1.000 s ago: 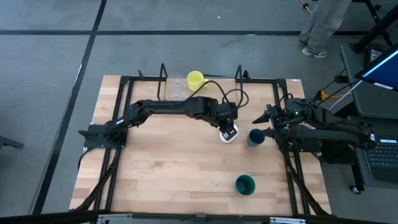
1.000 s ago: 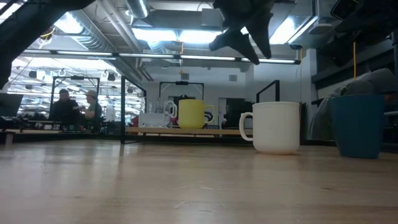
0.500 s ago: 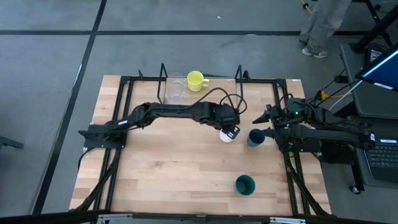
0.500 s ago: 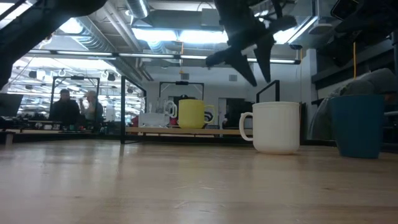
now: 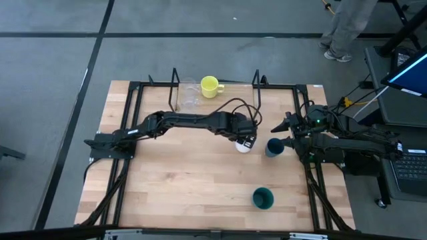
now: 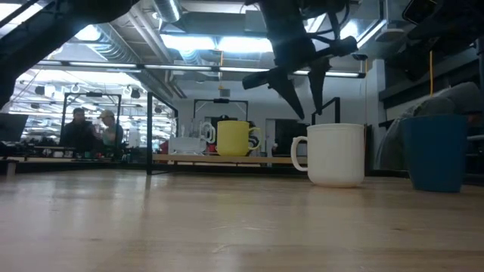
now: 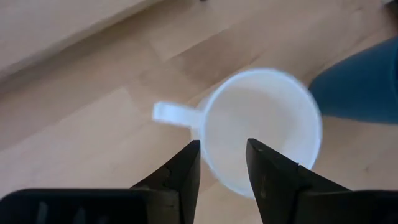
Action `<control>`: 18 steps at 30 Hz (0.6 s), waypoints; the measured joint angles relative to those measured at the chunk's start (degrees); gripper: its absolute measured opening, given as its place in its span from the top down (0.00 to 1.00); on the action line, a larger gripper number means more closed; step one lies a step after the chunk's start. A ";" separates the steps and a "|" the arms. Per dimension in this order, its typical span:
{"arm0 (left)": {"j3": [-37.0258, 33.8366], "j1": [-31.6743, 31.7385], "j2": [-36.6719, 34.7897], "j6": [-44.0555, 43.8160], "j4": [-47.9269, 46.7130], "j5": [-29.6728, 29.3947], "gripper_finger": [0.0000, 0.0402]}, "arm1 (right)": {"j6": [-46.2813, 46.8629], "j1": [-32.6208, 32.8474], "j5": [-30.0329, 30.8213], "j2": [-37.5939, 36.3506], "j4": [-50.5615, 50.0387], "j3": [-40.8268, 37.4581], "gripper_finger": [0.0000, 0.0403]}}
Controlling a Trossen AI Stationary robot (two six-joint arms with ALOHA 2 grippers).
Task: Stack small to large cups/mugs on shelf
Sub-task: Put the white mug on the shelf
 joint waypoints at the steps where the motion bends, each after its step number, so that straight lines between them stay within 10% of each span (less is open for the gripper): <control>1: 0.00 -0.12 0.04 -0.29 -0.83 0.17 0.69 | 0.00 0.02 0.00 0.00 -0.02 0.01 0.30; 18: 0.02 -0.57 2.09 -6.06 -0.76 0.84 0.69 | -0.09 0.02 -0.07 0.00 0.00 0.00 0.30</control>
